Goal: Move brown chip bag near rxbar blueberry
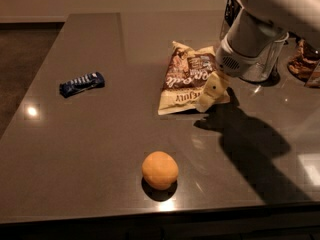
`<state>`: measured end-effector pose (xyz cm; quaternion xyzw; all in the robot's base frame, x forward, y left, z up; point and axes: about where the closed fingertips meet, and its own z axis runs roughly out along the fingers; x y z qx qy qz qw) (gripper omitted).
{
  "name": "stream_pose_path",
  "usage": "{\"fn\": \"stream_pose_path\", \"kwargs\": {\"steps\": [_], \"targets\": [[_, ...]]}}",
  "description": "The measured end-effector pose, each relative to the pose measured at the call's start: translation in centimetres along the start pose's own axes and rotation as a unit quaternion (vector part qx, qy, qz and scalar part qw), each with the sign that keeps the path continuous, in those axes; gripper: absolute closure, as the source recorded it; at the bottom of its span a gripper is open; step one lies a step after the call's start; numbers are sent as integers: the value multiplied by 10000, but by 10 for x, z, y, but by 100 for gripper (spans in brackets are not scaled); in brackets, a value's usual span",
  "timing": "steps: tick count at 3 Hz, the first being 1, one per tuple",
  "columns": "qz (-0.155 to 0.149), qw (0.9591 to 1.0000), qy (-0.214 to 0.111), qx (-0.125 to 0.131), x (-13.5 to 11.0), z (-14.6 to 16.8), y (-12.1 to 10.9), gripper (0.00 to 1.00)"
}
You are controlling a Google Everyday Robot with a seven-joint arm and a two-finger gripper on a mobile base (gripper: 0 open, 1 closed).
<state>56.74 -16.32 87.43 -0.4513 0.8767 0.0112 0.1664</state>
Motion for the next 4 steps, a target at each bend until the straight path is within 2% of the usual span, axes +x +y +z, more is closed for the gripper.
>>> {"fn": "stream_pose_path", "kwargs": {"steps": [1,2,3,4], "targets": [[-36,9999,93,-133,-18,23,4,2],[-100,9995,161,-258,-28,33,6,26],[-456,9982,138,-362,-48,32,17,48],[-1012,9937,51,-475,-74,24,38,71]]}}
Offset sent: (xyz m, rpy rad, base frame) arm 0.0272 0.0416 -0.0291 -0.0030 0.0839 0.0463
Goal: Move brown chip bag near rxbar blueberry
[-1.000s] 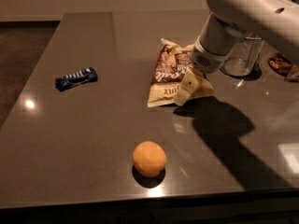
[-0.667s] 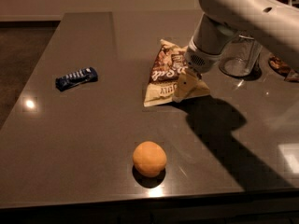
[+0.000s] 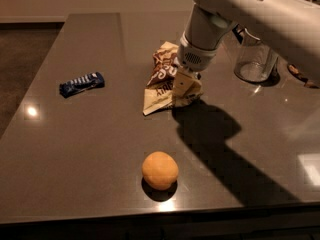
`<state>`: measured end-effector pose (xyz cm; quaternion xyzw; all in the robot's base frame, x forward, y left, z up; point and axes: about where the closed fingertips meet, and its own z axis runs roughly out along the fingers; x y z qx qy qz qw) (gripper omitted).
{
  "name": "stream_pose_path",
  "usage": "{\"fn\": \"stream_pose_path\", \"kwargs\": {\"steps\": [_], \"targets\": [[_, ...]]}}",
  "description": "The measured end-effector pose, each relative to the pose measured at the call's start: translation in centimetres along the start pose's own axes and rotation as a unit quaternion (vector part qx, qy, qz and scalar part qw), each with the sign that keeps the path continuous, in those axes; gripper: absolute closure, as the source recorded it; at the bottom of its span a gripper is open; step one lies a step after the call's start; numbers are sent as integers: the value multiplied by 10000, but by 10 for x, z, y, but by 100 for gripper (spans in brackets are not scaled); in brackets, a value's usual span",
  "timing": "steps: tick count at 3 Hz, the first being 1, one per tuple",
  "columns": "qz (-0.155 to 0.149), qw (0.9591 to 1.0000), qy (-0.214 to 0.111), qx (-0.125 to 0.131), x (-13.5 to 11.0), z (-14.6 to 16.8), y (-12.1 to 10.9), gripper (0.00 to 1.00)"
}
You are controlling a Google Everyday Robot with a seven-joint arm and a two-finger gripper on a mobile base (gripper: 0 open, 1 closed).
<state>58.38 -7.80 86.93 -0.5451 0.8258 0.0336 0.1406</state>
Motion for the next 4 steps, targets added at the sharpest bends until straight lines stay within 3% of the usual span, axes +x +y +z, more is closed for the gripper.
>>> {"fn": "stream_pose_path", "kwargs": {"steps": [1,2,3,4], "targets": [[-729,9971,-167,-126,-39,-13,29,96],[-1201,9920,-271,-265,-70,-16,47,100],[-1572,9861,-311,-440,-108,-9,60,98],[-1636,9850,-280,-469,-130,0,59,75]]}}
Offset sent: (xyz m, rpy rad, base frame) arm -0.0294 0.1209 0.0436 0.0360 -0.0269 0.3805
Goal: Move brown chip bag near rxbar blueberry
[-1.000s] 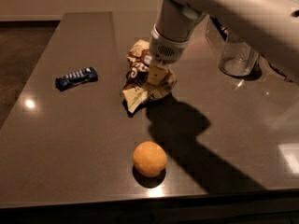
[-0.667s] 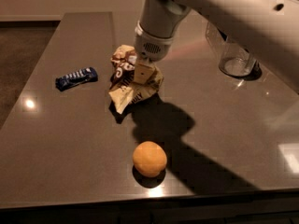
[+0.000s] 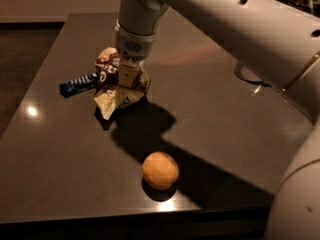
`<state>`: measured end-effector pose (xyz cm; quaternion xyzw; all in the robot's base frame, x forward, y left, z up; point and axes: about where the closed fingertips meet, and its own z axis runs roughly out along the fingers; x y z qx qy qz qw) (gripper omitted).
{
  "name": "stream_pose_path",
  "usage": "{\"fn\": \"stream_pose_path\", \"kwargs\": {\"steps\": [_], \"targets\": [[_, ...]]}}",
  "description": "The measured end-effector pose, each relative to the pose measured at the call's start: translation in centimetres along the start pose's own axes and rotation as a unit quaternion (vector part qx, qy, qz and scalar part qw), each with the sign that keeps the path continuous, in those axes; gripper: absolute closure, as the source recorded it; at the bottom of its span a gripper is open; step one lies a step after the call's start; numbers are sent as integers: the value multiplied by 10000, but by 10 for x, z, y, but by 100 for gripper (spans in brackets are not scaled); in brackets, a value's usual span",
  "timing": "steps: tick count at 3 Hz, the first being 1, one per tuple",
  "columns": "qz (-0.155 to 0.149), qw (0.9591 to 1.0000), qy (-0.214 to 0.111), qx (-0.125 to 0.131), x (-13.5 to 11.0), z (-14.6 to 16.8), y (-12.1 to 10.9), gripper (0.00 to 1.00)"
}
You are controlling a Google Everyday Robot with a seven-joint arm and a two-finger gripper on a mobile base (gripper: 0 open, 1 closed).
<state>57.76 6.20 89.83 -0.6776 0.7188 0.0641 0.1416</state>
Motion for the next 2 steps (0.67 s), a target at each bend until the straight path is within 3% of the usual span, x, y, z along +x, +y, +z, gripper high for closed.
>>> {"fn": "stream_pose_path", "kwargs": {"steps": [2], "targets": [[14,10000,15,56,-7,10,-6,30]]}}
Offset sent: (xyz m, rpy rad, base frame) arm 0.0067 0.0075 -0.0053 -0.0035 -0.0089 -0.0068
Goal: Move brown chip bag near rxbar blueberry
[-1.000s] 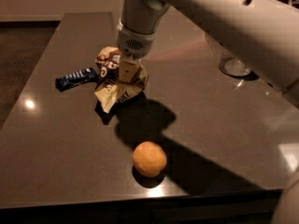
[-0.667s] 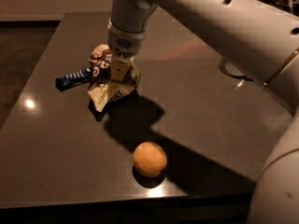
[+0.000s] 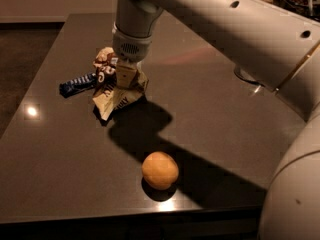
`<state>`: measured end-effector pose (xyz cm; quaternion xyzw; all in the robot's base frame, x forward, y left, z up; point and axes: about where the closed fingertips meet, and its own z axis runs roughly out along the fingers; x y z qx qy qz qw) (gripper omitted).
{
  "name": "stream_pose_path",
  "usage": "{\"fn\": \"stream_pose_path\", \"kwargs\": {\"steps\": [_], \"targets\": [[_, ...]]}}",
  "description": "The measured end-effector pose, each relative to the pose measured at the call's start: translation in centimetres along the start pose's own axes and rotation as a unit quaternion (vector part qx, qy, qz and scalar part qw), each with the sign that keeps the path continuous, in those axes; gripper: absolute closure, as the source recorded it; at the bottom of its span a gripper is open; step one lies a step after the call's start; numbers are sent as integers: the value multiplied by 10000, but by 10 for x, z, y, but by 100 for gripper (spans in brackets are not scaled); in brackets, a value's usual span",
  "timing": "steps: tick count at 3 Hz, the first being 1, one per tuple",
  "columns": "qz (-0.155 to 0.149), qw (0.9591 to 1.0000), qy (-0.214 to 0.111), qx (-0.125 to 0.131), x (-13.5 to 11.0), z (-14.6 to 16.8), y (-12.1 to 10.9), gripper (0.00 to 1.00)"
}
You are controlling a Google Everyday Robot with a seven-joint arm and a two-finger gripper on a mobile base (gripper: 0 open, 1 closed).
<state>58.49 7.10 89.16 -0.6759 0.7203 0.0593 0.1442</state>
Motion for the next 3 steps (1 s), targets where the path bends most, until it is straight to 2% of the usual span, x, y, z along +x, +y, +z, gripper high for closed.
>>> {"fn": "stream_pose_path", "kwargs": {"steps": [1,2,3], "targets": [[-5,10000,-3,-1,-1,1,0,7],[-9,10000,-5,-3,-1,2,0,0],[-9,10000,-5,-3,-1,2,0,0]]}}
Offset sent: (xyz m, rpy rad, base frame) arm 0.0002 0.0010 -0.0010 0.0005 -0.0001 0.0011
